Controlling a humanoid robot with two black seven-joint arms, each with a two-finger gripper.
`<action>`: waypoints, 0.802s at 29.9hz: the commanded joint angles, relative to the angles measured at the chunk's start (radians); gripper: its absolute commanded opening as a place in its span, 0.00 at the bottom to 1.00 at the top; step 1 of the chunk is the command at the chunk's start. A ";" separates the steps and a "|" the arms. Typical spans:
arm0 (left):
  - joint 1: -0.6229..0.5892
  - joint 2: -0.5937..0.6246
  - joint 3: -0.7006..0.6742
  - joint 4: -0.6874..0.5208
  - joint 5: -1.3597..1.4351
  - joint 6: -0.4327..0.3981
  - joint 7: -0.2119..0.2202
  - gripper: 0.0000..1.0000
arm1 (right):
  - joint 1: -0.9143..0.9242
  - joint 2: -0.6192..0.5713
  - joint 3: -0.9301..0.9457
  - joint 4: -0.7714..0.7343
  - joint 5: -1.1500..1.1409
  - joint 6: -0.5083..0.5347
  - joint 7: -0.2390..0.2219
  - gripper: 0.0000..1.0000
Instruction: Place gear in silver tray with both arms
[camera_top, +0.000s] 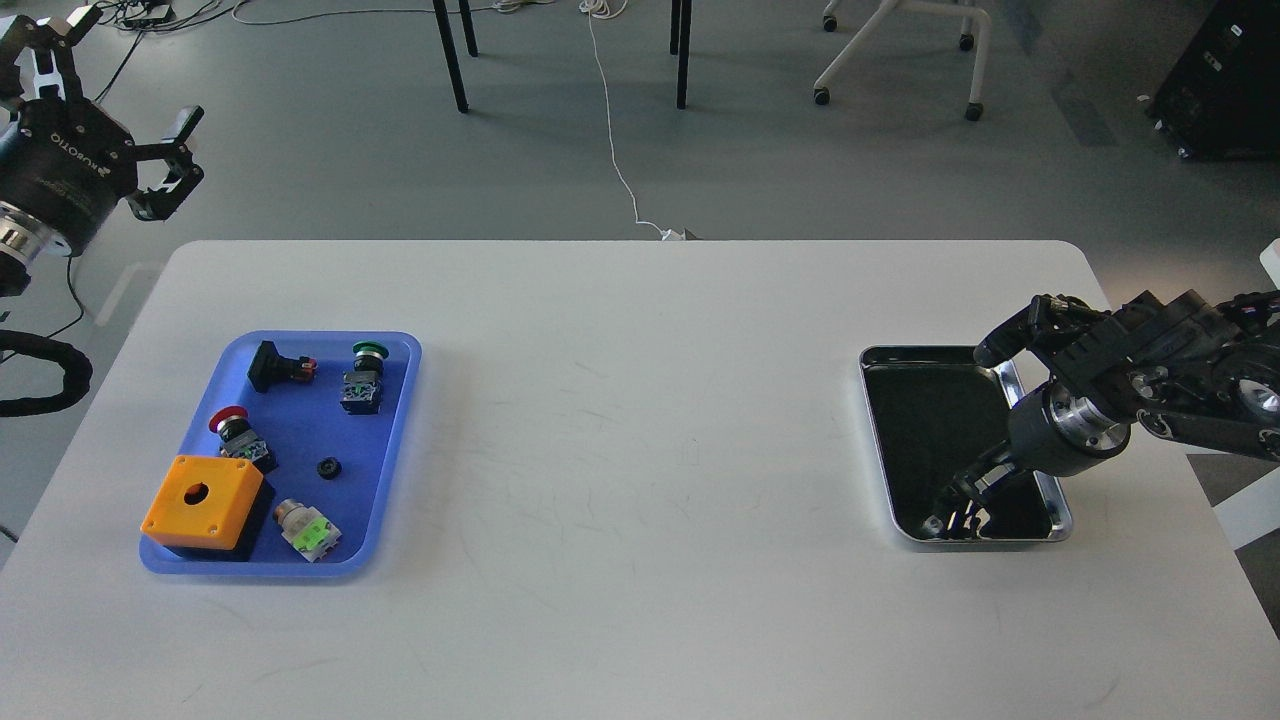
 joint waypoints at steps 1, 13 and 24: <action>-0.002 0.001 -0.005 0.000 0.000 0.000 0.001 0.98 | -0.010 0.003 0.001 -0.002 -0.002 0.000 0.001 0.21; -0.008 0.000 -0.003 0.000 0.000 0.000 0.003 0.98 | -0.024 0.002 0.007 -0.010 -0.001 -0.021 -0.001 0.45; -0.012 0.004 -0.011 0.000 0.000 0.000 0.003 0.98 | 0.024 -0.061 0.101 -0.005 0.014 -0.030 -0.001 0.68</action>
